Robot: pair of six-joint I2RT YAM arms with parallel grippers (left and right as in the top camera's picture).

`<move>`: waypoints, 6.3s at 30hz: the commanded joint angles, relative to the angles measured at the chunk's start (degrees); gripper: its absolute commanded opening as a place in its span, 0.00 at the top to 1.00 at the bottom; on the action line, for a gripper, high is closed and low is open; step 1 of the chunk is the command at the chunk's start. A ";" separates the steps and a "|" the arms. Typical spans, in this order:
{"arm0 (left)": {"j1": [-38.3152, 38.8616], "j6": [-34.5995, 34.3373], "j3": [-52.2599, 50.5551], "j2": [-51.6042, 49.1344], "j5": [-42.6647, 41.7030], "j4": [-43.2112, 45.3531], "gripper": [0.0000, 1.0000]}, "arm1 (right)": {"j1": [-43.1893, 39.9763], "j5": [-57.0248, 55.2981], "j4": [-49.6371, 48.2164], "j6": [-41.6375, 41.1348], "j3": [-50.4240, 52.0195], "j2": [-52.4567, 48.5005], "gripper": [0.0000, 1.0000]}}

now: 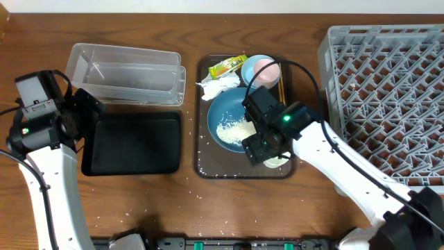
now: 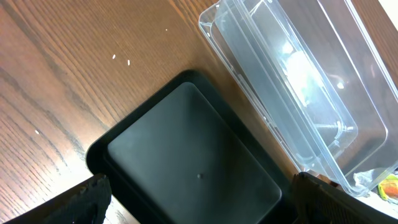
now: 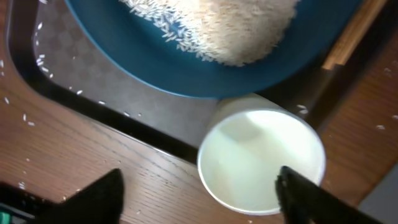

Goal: Sort waste into correct bins and load items into the dishwasher rack
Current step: 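Reach the right gripper to the white paper cup and grasp it, then carry the white cup right and place it in the dish rack, then move the right gripper to the pink cup and grasp it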

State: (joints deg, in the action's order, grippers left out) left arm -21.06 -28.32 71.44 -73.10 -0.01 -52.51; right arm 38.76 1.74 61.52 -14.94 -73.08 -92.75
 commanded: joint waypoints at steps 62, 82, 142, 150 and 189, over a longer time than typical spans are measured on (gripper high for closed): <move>-0.20 -0.04 1.22 -0.20 0.50 -0.15 0.05 | -33.59 5.70 12.35 11.58 -33.53 0.92 0.99; -0.20 -0.04 1.22 -0.20 0.50 -0.15 0.04 | -77.99 40.98 -20.92 13.53 -30.42 -14.19 0.99; -0.20 -0.04 1.22 -0.20 0.50 -0.15 0.05 | -100.41 59.58 -14.08 2.97 -30.40 -8.00 0.15; -0.20 -0.04 1.22 -0.20 0.50 -0.15 0.05 | -81.35 59.19 -16.63 2.86 -30.40 -5.14 0.14; -0.20 -0.04 1.22 -0.20 0.50 -0.15 0.05 | -12.15 -12.33 -13.11 -1.33 -40.48 -35.71 0.64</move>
State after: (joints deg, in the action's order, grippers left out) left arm -21.06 -28.32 71.44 -73.10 0.01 -52.51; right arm 26.13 -8.71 48.01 -13.19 -112.49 -126.39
